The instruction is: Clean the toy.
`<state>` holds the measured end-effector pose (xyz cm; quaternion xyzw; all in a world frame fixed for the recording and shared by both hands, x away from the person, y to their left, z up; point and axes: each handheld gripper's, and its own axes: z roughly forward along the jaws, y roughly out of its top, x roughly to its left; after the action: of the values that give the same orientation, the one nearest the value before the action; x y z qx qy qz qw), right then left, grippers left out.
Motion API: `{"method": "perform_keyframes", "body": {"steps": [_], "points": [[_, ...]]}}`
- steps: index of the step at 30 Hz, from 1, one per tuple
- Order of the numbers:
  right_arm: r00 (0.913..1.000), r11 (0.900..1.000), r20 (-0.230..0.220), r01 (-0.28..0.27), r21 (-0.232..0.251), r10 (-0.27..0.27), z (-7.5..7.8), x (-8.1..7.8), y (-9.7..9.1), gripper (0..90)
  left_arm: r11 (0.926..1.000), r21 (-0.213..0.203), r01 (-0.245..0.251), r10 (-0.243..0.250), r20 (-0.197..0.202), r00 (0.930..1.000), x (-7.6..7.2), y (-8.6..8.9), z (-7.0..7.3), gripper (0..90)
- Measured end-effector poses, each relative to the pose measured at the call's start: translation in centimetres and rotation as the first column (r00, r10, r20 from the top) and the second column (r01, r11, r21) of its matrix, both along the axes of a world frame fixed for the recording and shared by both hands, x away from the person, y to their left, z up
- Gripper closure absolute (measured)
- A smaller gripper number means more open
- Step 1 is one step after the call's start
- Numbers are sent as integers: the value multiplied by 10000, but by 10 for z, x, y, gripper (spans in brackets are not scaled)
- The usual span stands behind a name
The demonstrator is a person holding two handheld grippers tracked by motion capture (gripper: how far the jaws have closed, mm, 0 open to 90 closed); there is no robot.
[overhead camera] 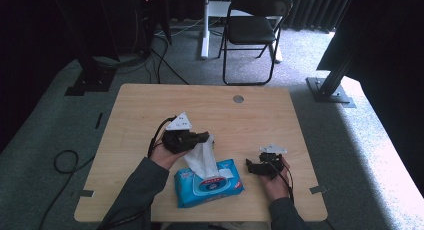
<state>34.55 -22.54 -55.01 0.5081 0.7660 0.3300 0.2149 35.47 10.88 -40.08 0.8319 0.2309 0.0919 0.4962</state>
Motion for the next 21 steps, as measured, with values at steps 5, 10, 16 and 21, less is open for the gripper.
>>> {"method": "perform_keyframes", "body": {"steps": [5,10,16,21], "points": [[10000,10000,-13,3,-7,-3,0,0,0,130,9997,-145,-209,208,-78,9998,7,6,1,894],[10000,10000,1,5,-1,-5,0,0,0,130,9986,-129,-511,509,-92,9987,14,12,3,894],[10000,10000,5,8,9,-8,0,0,0,130,9972,-99,-741,740,-99,9972,20,17,3,894],[10000,10000,6,3,2,-3,0,0,0,130,9958,-36,-916,916,-106,9957,25,18,2,894]]}}
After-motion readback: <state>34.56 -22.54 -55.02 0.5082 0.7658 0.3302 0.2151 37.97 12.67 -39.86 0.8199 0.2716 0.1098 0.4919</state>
